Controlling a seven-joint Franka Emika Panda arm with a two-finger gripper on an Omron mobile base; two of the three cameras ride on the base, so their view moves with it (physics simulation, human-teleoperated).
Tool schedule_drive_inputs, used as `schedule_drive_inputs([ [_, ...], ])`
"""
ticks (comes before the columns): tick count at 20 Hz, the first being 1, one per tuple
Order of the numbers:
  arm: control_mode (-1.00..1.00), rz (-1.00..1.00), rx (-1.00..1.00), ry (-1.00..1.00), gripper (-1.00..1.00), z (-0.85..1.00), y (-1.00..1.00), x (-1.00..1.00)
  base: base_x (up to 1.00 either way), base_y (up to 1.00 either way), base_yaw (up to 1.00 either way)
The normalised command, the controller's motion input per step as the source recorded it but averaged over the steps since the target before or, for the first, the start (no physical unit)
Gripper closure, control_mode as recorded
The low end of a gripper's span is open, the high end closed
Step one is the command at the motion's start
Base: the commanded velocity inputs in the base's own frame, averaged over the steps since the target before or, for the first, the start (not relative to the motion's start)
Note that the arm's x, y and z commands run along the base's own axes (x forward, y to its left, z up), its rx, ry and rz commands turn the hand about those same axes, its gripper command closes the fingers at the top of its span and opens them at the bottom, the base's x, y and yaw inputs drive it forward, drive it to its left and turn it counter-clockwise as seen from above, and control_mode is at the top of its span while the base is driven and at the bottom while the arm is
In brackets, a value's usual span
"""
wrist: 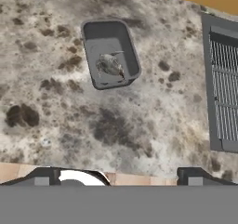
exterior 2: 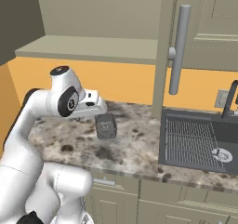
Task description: Retrieve the tupperware from the cabinet, then place the raw meat into the tupperware to avoid contamination.
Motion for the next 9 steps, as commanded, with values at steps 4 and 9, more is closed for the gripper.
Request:
schedule_drive_inputs([
  [4,-1.0,0.01,-0.07,-0.17,-1.0,0.39,0.21,-0.48,0.0,0.0,0.0],
  [9,-1.0,0.0,-0.07,-0.15,-1.0,0.37,0.24,-0.48,0.0,0.0,0.0],
])
